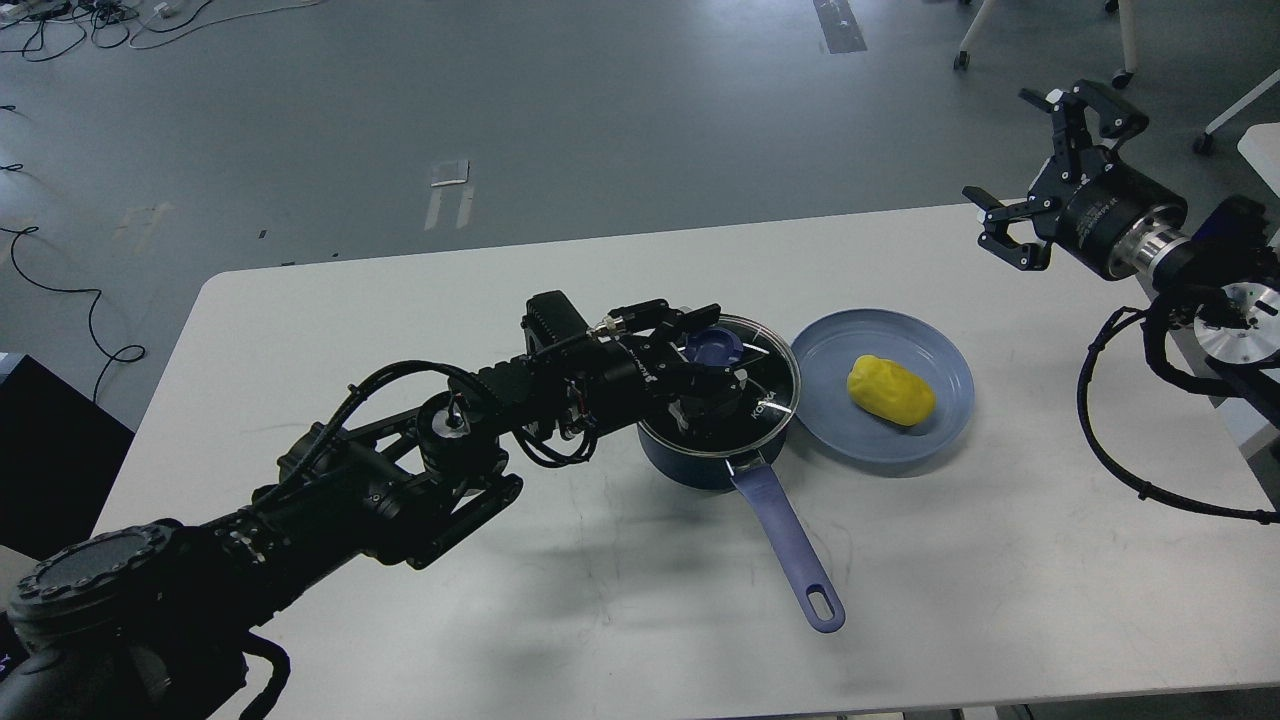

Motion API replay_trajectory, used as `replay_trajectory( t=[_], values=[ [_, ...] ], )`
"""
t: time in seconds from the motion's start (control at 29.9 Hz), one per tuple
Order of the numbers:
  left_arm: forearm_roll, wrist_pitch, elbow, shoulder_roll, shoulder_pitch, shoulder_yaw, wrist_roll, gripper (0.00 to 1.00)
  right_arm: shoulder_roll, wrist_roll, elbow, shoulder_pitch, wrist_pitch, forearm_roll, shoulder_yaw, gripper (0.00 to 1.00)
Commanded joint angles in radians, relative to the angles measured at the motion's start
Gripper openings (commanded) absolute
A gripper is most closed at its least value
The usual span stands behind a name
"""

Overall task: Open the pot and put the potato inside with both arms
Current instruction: 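Close the left gripper on the lid knob, then lift the glass lid off the pot and lower it beside the pot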

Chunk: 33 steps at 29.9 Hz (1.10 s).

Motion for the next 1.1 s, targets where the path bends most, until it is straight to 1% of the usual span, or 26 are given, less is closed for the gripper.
replay_trajectory(
  t=[0.0, 0.57, 0.74, 0.77, 0.8, 0.84, 0.87, 0.9, 0.94, 1.04, 1.07],
  values=[
    [-0.001, 0.004, -0.004, 0.003, -0.003, -0.004, 0.002, 0.9, -0.002, 0.0, 0.0, 0.002, 0.0, 0.0, 0.001, 1.0],
    [-0.004, 0.022, -0.01, 0.003, 0.003, 0.005, -0.006, 0.9, -0.002, 0.0, -0.011, -0.008, 0.002, 0.0, 0.0, 1.0],
    [-0.004, 0.022, -0.009, 0.003, 0.007, 0.016, -0.006, 0.88, 0.0, 0.001, -0.014, -0.008, 0.002, 0.0, 0.0, 1.0],
    [-0.004, 0.024, -0.007, 0.004, 0.007, 0.021, -0.006, 0.82, -0.002, 0.001, -0.014, -0.008, 0.002, 0.0, 0.0, 1.0],
    [-0.004, 0.024, -0.007, 0.006, 0.007, 0.021, -0.006, 0.79, 0.0, 0.001, -0.014, -0.008, 0.002, 0.0, 0.0, 1.0],
    [-0.004, 0.024, -0.004, 0.006, 0.007, 0.021, -0.006, 0.71, 0.0, 0.001, -0.014, -0.008, 0.002, 0.0, 0.0, 1.0],
    [-0.004, 0.022, -0.001, 0.006, 0.007, 0.021, -0.006, 0.65, 0.0, 0.001, -0.014, -0.008, 0.002, 0.0, -0.002, 1.0],
    [-0.004, 0.024, 0.0, 0.006, 0.007, 0.021, -0.006, 0.56, 0.0, 0.001, -0.014, -0.008, 0.0, 0.0, -0.002, 1.0],
    [-0.005, 0.022, 0.003, 0.007, 0.007, 0.021, -0.006, 0.42, 0.0, 0.001, -0.015, -0.009, 0.0, 0.0, -0.003, 1.0],
    [-0.007, 0.022, 0.003, 0.013, 0.007, 0.021, -0.006, 0.35, 0.0, 0.012, -0.017, -0.012, 0.0, 0.0, -0.003, 1.0],
    [-0.007, 0.022, 0.003, 0.013, 0.007, 0.021, -0.006, 0.35, 0.0, 0.012, -0.017, -0.012, 0.0, 0.0, -0.003, 1.0]
  ],
)
